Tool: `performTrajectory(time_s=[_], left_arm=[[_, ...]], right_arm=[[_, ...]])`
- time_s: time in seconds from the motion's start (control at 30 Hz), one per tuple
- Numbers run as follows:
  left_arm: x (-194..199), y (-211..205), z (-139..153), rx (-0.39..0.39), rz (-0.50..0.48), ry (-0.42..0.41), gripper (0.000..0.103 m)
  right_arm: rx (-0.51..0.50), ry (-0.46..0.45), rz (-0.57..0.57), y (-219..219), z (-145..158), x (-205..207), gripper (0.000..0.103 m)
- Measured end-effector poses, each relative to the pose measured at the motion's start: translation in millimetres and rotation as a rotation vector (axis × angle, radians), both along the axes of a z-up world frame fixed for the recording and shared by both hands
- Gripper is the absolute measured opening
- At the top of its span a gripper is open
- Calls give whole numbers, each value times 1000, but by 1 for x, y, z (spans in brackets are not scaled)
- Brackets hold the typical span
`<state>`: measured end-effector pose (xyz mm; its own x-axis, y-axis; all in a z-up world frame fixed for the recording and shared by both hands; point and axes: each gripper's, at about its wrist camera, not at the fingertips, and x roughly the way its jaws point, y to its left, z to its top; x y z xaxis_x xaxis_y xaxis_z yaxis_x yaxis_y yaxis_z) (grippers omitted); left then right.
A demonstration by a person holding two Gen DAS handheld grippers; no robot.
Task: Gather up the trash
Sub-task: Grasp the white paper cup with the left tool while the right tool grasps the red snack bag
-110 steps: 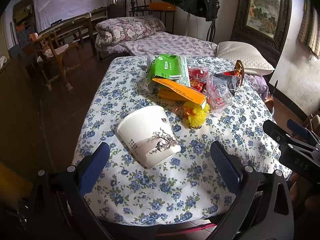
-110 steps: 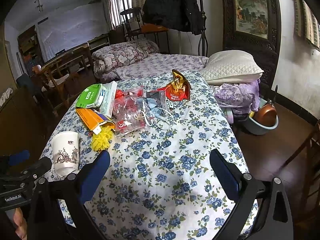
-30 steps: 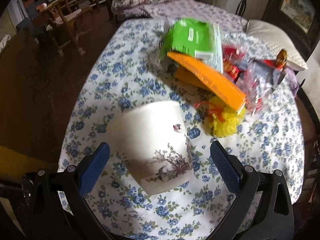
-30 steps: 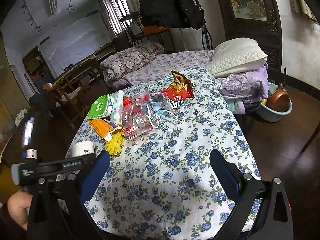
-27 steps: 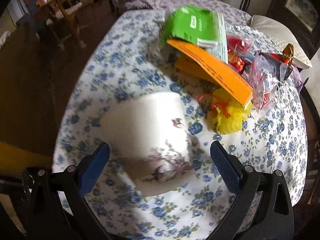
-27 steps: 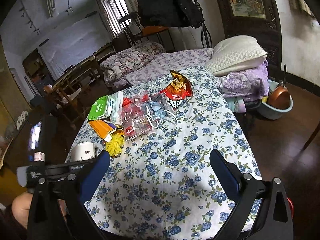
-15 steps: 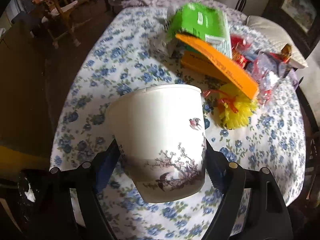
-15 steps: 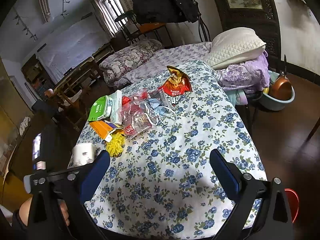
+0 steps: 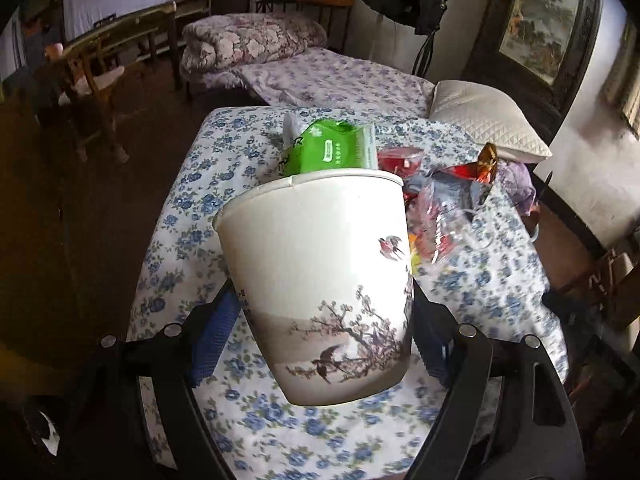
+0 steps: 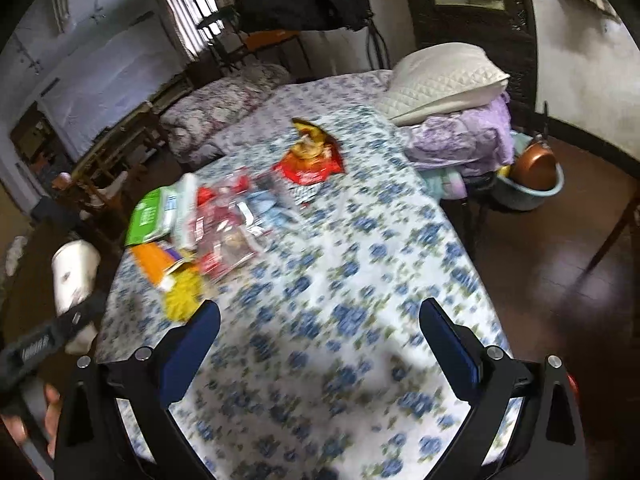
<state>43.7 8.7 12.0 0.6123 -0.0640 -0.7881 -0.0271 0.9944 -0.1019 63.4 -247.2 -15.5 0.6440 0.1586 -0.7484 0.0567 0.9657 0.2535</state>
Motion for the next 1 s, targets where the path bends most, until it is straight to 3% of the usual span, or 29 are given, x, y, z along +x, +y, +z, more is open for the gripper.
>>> performTrajectory(time_s=[0.13, 0.23, 0.4, 0.5, 0.7, 0.8, 0.87, 0.93, 1.0], left_arm=[[5, 12, -9, -29, -6, 1, 78], [5, 19, -8, 18, 12, -31, 78], [8, 40, -16, -69, 37, 11, 78], [7, 45, -13, -65, 41, 1, 78], [9, 47, -16, -65, 36, 4, 78], [8, 48, -13, -73, 46, -10, 78], [8, 48, -13, -83, 45, -13, 78], [8, 46, -14, -75, 43, -10, 78], [9, 45, -15, -68, 42, -5, 78]], right_arm=[[-65, -1, 12, 5, 7, 34, 97], [-47, 8, -19, 6, 10, 71, 97], [18, 104, -84, 7, -6, 139, 97], [40, 98, -135, 7, -11, 159, 97], [1, 199, -153, 15, -31, 191, 97], [-62, 203, -104, 29, -30, 191, 80], [-103, 242, -60, 39, -34, 194, 51], [-130, 256, -64, 42, -33, 192, 44], [-113, 213, -64, 42, -24, 185, 37]])
